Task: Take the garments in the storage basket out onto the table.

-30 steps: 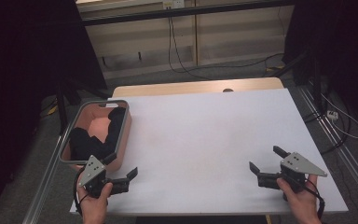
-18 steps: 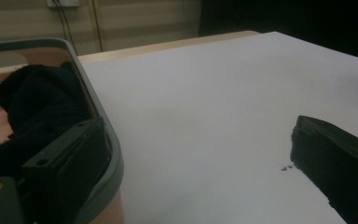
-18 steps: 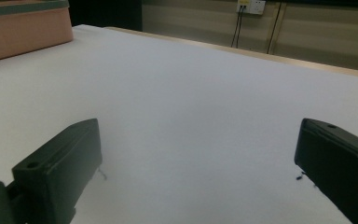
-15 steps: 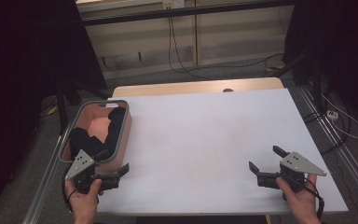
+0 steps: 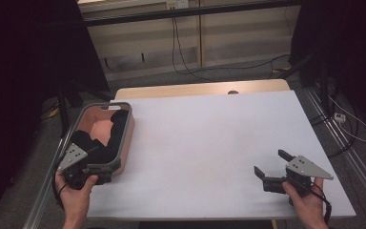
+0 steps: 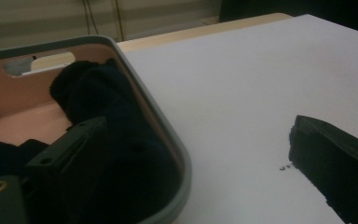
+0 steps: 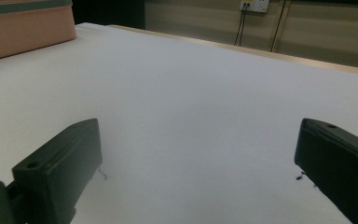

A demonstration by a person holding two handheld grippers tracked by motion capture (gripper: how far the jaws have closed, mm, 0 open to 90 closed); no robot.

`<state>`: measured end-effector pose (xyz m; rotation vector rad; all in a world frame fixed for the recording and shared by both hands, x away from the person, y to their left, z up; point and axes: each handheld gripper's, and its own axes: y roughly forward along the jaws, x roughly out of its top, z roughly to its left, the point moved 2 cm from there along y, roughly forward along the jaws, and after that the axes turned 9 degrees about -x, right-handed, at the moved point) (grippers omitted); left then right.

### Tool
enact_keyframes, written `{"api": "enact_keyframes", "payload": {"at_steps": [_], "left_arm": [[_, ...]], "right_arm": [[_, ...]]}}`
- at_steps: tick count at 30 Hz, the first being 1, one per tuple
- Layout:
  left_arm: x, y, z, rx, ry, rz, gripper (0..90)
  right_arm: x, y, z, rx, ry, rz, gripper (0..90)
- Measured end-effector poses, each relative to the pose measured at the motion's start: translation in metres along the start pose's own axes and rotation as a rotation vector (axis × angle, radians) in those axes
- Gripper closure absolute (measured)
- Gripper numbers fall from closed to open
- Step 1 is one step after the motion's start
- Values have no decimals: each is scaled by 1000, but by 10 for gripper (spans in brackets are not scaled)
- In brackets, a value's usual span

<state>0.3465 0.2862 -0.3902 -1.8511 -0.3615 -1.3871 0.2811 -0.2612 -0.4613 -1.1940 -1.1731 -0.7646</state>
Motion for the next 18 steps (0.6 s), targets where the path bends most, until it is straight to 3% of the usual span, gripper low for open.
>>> {"api": "enact_keyframes", "payload": {"at_steps": [1,5,10,13,15,17,18], "left_arm": [[2,0,2,-4,-10,3,38],[10,3,10,53,-41,17,37],[19,9,14,4,-40,49,102],[23,14,18,10,-25,62,116],[24,18,25,7,-82,83,107],[25,21,31,-9,-100,124,108],[25,22,34,9,-103,139,116]], "right_arm": [[0,0,0,-1,-1,0,0],[0,1,0,-1,-3,2,0],[0,1,0,-2,-2,4,0],[0,1,0,3,-2,6,0],[0,1,1,7,-9,6,0],[0,1,1,9,-8,6,0],[0,1,1,10,-9,6,0]]}}
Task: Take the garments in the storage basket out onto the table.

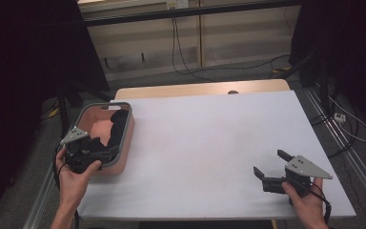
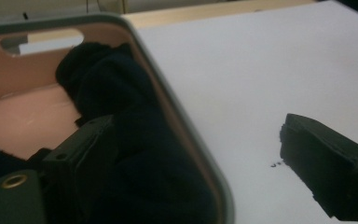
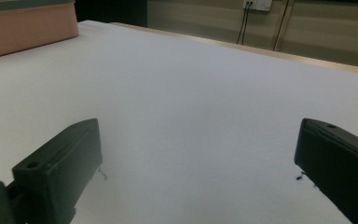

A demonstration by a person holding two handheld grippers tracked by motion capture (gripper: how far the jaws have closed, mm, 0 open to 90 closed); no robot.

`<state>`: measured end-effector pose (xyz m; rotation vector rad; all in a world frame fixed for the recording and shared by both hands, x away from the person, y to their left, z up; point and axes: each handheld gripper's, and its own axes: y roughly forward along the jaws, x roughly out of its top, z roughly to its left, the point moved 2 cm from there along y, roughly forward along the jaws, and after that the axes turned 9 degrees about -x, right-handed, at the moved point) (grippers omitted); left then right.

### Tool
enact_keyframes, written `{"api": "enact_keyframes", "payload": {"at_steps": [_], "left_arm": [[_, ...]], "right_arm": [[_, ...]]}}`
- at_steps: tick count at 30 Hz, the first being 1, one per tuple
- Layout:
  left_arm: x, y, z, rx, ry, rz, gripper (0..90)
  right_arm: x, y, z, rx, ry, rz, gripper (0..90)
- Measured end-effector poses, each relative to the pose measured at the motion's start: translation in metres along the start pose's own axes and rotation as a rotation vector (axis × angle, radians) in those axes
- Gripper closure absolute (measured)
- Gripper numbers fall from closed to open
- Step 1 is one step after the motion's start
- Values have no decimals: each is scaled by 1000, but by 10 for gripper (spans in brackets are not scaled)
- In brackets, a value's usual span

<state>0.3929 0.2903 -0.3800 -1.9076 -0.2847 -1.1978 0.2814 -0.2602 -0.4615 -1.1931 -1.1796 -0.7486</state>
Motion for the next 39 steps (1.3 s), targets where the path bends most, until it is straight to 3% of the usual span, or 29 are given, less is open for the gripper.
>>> {"api": "enact_keyframes", "payload": {"at_steps": [3,5,7,11,17,20,22,25,27,32,36,39], "left_arm": [[1,4,7,60,5,52,88],[2,8,11,61,2,98,84],[3,11,14,58,-8,153,143],[3,13,21,97,-9,175,160],[2,16,27,75,-36,219,181],[1,23,28,66,-24,262,340],[0,29,29,48,-26,288,330],[0,34,31,25,-69,309,359],[0,36,32,-14,-78,332,492],[5,37,30,22,-82,337,722],[11,36,37,17,-112,314,775],[16,35,43,36,-129,283,792]], "right_arm": [[0,1,0,-2,0,3,0],[0,1,0,-2,0,4,0],[0,2,0,1,-3,5,4],[-1,3,1,2,-11,5,4],[-2,2,-1,1,-8,15,2],[-2,2,0,5,-9,21,2],[-2,3,1,8,-16,22,1],[-3,3,1,10,-19,25,2],[-3,3,1,10,-19,26,2],[-3,2,2,16,-24,26,2],[-3,3,2,17,-24,31,1],[-3,4,2,18,-26,35,2]]}}
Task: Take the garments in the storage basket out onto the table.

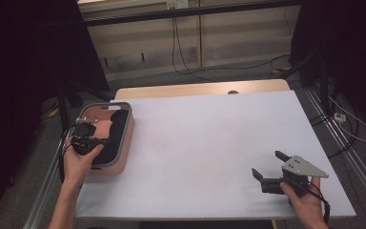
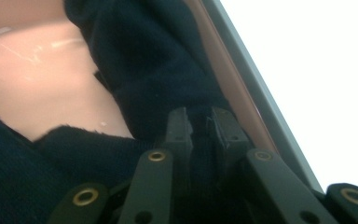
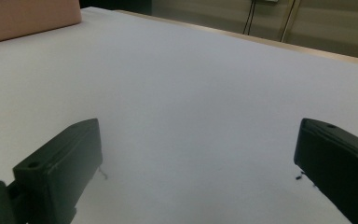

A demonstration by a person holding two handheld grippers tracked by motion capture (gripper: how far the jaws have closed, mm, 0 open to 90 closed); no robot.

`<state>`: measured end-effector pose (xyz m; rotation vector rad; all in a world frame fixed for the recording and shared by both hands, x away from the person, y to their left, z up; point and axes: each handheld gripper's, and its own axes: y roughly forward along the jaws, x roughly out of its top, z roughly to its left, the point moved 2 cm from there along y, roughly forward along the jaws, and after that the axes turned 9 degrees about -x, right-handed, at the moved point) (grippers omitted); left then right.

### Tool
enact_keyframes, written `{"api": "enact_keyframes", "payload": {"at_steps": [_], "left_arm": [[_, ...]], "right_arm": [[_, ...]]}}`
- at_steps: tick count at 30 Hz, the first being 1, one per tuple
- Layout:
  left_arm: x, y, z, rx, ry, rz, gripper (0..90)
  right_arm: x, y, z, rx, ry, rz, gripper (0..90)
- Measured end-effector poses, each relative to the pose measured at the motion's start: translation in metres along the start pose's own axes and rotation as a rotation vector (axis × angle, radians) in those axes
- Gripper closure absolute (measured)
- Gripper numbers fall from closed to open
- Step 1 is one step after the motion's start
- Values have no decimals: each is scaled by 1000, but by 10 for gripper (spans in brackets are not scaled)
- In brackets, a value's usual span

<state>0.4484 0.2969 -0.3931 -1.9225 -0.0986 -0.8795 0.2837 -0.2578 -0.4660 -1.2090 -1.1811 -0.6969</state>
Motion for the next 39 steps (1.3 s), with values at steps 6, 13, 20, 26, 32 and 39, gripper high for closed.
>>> {"api": "enact_keyframes", "payload": {"at_steps": [6,13,20,26,32,39], "left_arm": [[11,5,7,45,-8,-25,815],[13,21,14,14,-10,4,783],[13,11,14,-25,30,85,422],[15,6,-4,-8,118,128,232],[11,13,9,10,77,115,230],[9,26,9,14,52,219,245]], "right_arm": [[-1,1,1,7,-4,11,2],[-1,0,1,13,-6,12,1],[-1,1,1,14,-11,16,1],[-1,1,3,19,-19,18,2],[-2,0,4,28,-27,17,2],[-2,1,4,21,-28,28,2]]}}
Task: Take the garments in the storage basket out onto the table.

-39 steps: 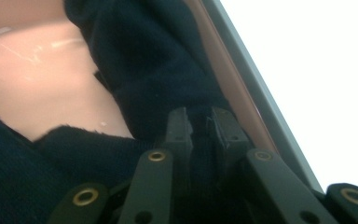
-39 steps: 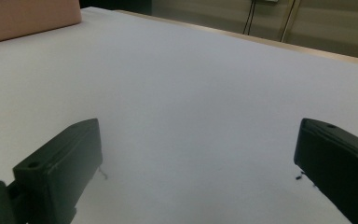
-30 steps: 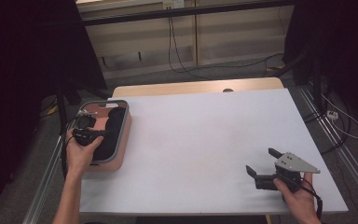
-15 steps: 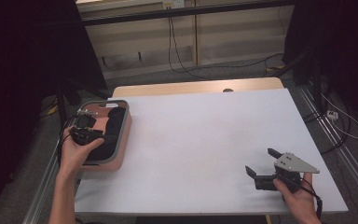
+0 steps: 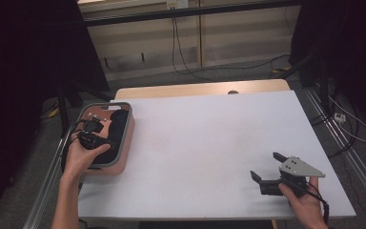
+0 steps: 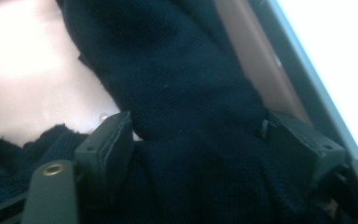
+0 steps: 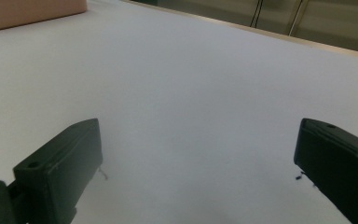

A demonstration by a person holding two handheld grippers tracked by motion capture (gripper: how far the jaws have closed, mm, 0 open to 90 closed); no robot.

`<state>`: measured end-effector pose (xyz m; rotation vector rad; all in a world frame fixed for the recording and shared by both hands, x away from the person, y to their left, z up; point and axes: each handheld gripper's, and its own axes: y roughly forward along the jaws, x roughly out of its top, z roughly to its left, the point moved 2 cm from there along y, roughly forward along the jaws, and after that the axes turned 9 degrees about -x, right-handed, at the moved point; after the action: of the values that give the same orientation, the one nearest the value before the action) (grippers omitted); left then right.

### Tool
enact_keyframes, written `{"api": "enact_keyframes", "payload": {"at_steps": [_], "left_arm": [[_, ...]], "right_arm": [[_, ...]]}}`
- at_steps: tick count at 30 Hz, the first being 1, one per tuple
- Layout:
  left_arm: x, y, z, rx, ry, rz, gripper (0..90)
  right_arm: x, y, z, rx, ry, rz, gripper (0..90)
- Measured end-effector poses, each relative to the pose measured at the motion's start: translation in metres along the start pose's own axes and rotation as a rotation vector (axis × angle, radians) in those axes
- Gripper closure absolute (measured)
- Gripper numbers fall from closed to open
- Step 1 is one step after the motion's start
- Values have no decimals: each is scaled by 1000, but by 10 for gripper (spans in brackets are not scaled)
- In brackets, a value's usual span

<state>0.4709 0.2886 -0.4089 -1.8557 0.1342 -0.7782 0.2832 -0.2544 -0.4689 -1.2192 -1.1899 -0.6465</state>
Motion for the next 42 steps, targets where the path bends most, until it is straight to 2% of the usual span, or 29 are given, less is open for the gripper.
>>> {"api": "enact_keyframes", "payload": {"at_steps": [2,4,5,9,12,16,17,20,22,25,30,34,35,37,40,42], "left_arm": [[1,6,-1,35,-21,27,230],[3,14,-4,82,6,82,212],[4,16,-3,84,-9,87,210],[3,21,6,28,-49,80,182],[5,23,5,38,-31,119,179],[4,25,11,-21,-60,127,208],[3,24,10,-52,-55,119,243],[2,23,8,-82,-43,110,408],[2,22,7,-86,-59,103,489],[1,19,6,-90,-48,79,551],[-1,12,6,-107,-57,44,584],[-3,3,6,-127,-60,-7,606],[-4,1,6,-132,-53,-17,609],[-5,-2,5,-134,10,-29,610],[-7,-5,5,-145,21,-52,621],[-8,-9,6,-158,3,-87,630]], "right_arm": [[0,0,-1,0,6,0,2],[0,0,-1,-4,6,-1,2],[0,0,-1,-5,5,0,2],[0,0,0,-2,-3,-1,2],[0,0,0,-1,-4,0,2],[0,1,0,1,-3,1,2],[0,1,0,2,-5,1,2],[0,1,0,3,-5,2,2],[0,1,0,1,-4,4,2],[0,1,0,2,-5,4,2],[0,1,0,1,-6,6,2],[0,1,0,5,-6,5,2],[0,1,0,4,-6,5,2],[0,1,0,5,-6,3,2],[0,0,0,7,-6,2,2],[0,0,0,9,-6,2,2]]}}
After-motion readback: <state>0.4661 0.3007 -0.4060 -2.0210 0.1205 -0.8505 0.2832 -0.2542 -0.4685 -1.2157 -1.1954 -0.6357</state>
